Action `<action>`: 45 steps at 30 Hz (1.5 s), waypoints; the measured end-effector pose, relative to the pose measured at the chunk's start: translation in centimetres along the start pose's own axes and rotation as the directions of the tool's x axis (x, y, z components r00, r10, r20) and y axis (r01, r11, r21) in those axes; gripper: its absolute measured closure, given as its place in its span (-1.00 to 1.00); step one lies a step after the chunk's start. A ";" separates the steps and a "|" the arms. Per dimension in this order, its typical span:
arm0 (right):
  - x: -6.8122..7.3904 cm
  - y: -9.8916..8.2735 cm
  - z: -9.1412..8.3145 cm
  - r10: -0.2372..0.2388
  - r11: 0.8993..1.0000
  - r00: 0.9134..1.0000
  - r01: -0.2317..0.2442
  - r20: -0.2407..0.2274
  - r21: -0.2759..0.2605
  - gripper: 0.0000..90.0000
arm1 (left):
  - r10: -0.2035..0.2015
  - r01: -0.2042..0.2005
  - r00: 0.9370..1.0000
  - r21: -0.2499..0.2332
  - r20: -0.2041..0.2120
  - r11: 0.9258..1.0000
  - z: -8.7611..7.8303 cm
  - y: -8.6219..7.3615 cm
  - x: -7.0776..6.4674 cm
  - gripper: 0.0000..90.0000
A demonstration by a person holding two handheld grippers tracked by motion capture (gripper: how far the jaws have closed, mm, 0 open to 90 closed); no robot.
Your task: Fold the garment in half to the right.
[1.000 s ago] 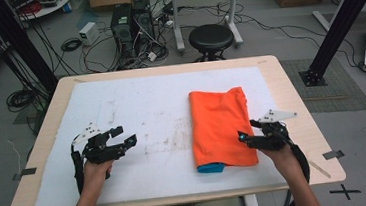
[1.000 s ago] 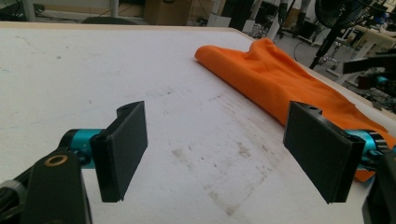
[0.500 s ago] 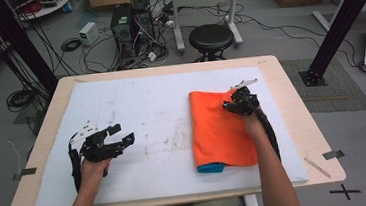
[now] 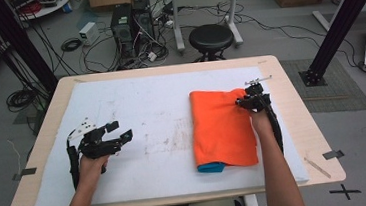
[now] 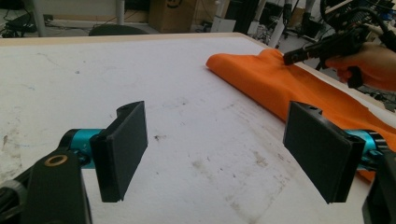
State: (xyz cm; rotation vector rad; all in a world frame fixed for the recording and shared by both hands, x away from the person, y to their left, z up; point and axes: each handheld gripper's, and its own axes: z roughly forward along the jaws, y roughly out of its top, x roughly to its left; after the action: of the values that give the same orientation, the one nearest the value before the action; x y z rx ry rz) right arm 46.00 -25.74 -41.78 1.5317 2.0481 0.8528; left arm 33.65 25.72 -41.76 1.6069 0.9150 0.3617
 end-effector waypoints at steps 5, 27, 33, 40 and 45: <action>0.2 1.5 0.7 -0.030 0.999 0.998 0.028 -0.054 -0.041 0.33 | 0.004 -0.004 1.000 0.001 -0.001 1.000 -0.1 0.0 -0.2 -0.51; -0.4 -0.5 -3.9 -0.020 0.988 0.998 0.011 -0.056 -0.156 0.18 | -0.005 0.005 1.000 -0.019 -0.009 1.000 -0.7 0.2 0.3 -0.51; 1.6 -4.1 -5.3 -0.118 0.988 0.976 0.098 -0.184 -0.118 0.17 | -0.010 0.010 1.000 -0.020 -0.006 1.000 -0.7 0.2 0.3 -0.51; 2.6 -7.3 -3.8 -0.160 0.987 0.976 0.156 -0.150 -0.032 0.09 | -0.011 0.011 1.000 -0.019 0.005 1.000 -0.6 0.1 -0.1 -0.51; 2.4 -8.2 -4.4 -0.163 0.986 0.981 0.158 -0.101 -0.060 -0.02 | -0.008 0.008 1.000 -0.015 0.012 1.000 -0.6 -0.1 -0.3 -0.51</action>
State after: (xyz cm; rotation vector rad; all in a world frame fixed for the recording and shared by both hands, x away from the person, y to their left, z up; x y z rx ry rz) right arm 36.75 -25.93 -44.41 1.2990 2.1728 0.9336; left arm 32.95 25.93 -41.63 1.5896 0.9072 0.3527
